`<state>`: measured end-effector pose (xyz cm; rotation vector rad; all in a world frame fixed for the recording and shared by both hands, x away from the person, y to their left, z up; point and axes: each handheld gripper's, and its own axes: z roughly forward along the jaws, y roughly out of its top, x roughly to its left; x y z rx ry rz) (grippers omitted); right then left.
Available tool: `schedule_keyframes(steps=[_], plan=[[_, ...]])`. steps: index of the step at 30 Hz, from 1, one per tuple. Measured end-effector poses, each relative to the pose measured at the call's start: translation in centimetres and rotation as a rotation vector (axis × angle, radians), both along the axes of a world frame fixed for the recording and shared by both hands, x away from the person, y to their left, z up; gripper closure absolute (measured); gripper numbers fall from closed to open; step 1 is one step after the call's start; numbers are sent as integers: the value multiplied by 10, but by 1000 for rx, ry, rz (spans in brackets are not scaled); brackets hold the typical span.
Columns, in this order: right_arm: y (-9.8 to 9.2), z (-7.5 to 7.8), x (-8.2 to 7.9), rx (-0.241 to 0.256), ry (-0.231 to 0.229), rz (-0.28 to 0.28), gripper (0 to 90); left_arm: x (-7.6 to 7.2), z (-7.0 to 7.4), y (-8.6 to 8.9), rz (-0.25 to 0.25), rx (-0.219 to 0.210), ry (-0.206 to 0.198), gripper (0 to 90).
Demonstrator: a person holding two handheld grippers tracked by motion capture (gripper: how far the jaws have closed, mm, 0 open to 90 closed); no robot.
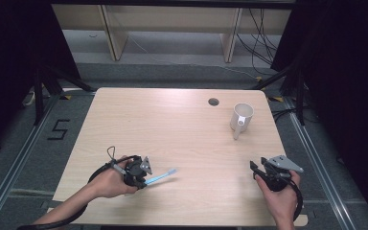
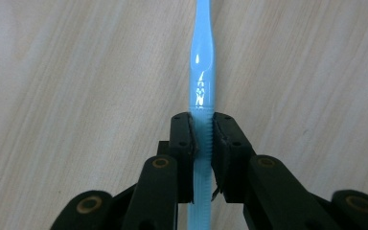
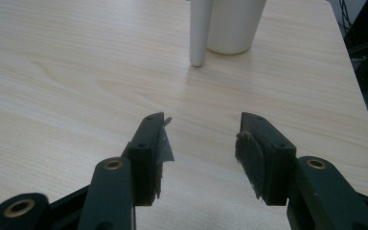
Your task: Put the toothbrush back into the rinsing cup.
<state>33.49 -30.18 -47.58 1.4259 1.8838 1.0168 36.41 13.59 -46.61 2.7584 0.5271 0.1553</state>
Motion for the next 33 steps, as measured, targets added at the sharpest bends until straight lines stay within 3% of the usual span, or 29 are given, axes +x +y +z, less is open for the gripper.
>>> schedule_keyframes(steps=[2,3,4,7,9,10,12,13,14,15,16,18,19,21,22,23,28,29,30,31,33], plan=[[-3,0,1,-37,-28,20,530,1,4,1,6,-31,-21,787],[-2,0,1,-37,-26,22,531,0,5,1,11,-45,-29,787],[1,0,0,-3,-4,6,530,0,7,1,23,-65,-39,787],[0,1,1,-37,-23,29,530,0,12,2,41,-98,-71,787],[5,1,0,-1,3,17,531,1,16,3,53,-122,-86,787],[3,1,2,-33,-30,36,530,1,17,4,63,-134,-92,787],[8,2,0,1,-1,23,530,2,19,5,62,-146,-103,787],[6,1,2,-28,-29,44,531,1,18,5,74,-165,-112,787],[7,2,2,-29,-27,48,530,1,19,5,70,-163,-108,787],[11,2,0,3,-7,34,531,1,20,6,61,-160,-107,787],[9,2,2,-28,-32,52,531,1,20,6,67,-174,-109,787],[10,3,2,-25,-26,57,530,1,20,6,67,-182,-119,787],[13,3,1,1,-12,54,530,1,21,6,67,-190,-120,787],[14,3,2,-9,-34,72,530,2,23,8,80,-226,-135,787],[18,3,0,22,-9,58,531,2,24,8,85,-232,-143,787],[17,3,1,0,-24,79,531,2,24,8,88,-246,-146,787],[26,4,0,31,-21,93,534,2,26,7,103,-292,-166,787],[25,5,1,12,-40,103,534,2,27,7,108,-308,-178,787],[30,6,-1,56,-8,80,534,3,27,6,111,-317,-176,787],[28,6,1,22,-37,116,536,3,28,6,118,-329,-184,787],[32,7,1,48,-46,112,536,3,29,5,128,-351,-190,787]])
